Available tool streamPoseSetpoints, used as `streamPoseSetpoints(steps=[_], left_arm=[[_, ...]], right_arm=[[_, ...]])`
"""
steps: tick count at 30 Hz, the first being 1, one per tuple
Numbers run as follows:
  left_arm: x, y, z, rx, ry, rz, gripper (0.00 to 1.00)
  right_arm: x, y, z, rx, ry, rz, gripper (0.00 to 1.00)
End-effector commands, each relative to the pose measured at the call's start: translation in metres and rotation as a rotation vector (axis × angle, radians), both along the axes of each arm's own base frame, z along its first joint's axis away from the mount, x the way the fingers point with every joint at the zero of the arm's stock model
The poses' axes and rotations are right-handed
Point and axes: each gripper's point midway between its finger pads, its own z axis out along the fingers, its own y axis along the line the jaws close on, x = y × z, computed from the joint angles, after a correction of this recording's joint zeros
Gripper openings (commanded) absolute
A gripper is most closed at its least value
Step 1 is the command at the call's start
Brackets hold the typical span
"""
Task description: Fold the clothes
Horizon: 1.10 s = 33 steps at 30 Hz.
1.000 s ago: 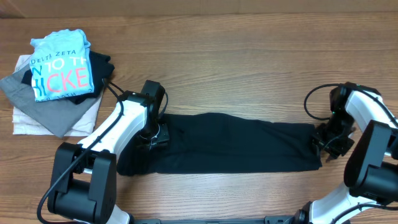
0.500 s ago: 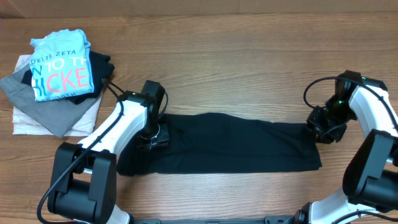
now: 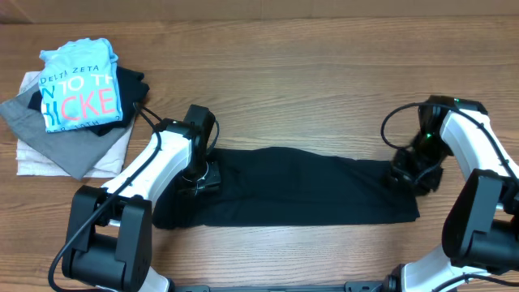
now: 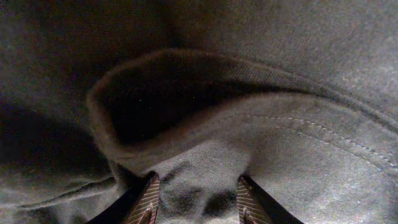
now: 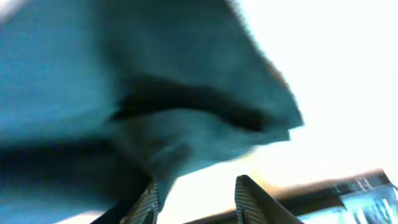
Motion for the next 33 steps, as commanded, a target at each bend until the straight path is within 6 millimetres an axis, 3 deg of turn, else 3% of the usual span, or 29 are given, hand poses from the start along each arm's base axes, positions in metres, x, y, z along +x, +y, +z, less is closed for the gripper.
streamPoseSetpoints(steps=[1,11,19,25,33], left_arm=[[-0.003,-0.001,-0.002,-0.004,0.014,0.01,0.45],[-0.003,-0.001,-0.002,-0.005,0.013,0.007,0.45],[-0.003,-0.001,-0.002,-0.004,0.013,0.007,0.45],[-0.002,-0.001,-0.002,-0.005,0.012,0.007,0.45],[-0.003,-0.001,-0.002,-0.005,0.013,0.007,0.45]], right_arm=[[-0.015,-0.032,0.002,-0.175,0.046,-0.098,0.43],[-0.012,-0.038,-0.001,-0.155,0.02,-0.151,0.43],[0.021,0.002,0.0,0.142,-0.152,-0.054,0.47],[0.017,0.01,-0.001,0.183,-0.147,0.007,0.49],[0.011,0.019,-0.021,0.187,-0.145,0.02,0.49]])
